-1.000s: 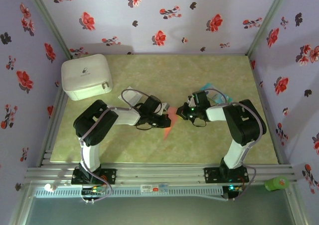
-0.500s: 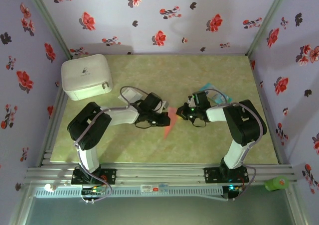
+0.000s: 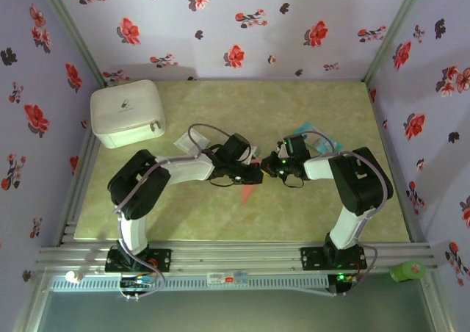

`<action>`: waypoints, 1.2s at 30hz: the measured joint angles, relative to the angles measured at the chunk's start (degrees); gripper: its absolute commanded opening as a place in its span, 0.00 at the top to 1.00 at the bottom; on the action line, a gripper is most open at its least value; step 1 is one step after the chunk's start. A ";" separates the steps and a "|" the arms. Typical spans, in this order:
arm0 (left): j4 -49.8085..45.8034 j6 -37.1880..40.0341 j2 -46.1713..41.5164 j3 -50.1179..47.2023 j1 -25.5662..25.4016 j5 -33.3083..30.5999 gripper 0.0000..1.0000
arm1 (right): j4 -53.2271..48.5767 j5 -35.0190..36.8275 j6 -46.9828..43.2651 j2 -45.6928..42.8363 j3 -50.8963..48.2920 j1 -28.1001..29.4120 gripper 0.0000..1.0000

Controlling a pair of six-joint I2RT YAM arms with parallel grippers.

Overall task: Fold a paper plane with a square sheet of paper (pick it up from the middle)
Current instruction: Fold the wing for the fifth time at the center of the table.

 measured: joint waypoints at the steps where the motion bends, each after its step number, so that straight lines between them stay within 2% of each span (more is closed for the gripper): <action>1: 0.00 -0.11 0.70 0.00 -0.04 0.00 0.97 | 0.02 -0.02 0.00 0.00 0.00 0.00 1.00; 14: 1.16 -0.13 3.61 -2.60 -0.28 -0.68 0.95 | 0.35 0.00 -0.02 -0.07 -0.22 0.00 1.00; 36: 7.50 -3.67 -8.13 -19.85 -1.73 -1.14 0.92 | 0.17 0.00 -0.24 -0.07 -0.20 0.00 1.00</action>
